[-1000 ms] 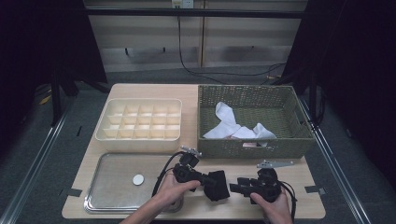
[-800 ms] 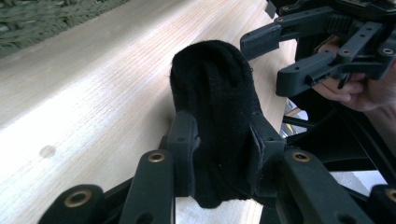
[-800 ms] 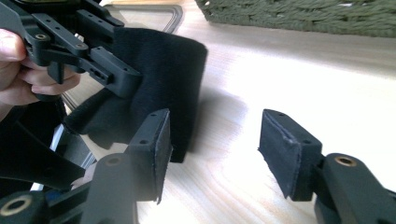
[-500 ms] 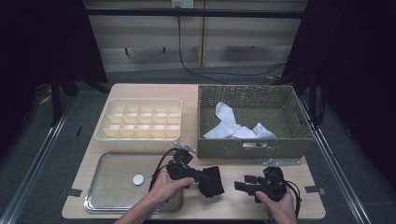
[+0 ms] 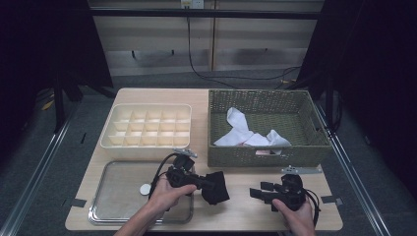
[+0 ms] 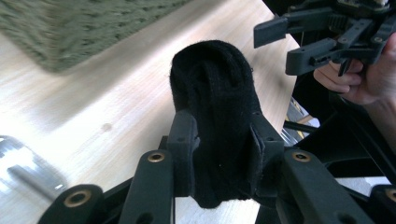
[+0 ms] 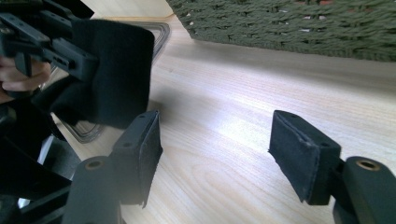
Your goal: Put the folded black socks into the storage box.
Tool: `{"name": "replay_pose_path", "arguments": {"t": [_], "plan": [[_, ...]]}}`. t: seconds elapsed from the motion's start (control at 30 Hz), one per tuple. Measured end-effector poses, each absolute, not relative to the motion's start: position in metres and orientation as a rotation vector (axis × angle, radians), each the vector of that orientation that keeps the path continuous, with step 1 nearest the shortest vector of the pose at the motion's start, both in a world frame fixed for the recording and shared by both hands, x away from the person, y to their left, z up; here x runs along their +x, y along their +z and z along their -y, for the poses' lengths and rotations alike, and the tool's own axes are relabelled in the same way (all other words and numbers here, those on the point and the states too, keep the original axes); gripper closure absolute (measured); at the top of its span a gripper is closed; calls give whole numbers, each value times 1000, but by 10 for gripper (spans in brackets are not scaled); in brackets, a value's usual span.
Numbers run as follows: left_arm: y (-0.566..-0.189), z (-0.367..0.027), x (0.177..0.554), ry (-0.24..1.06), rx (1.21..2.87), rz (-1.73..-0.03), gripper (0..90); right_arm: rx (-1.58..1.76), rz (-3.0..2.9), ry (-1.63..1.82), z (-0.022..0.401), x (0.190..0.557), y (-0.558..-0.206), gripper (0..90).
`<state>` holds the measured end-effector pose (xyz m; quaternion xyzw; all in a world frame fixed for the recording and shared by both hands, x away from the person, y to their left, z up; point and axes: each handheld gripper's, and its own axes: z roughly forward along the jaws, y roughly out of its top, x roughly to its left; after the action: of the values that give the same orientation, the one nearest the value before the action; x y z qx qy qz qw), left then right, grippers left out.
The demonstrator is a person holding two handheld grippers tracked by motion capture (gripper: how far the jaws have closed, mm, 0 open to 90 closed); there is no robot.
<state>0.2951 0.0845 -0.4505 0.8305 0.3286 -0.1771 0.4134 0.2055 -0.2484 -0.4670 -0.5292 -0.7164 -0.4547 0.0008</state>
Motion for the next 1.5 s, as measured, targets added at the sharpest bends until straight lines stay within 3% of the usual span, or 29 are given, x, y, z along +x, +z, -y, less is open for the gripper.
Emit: {"name": "replay_pose_path", "arguments": {"t": [1.5], "plan": [[-388,-183,355,-256,2051,-1000,671,-1671,2254,-1496,264,201,-460,333]]}}
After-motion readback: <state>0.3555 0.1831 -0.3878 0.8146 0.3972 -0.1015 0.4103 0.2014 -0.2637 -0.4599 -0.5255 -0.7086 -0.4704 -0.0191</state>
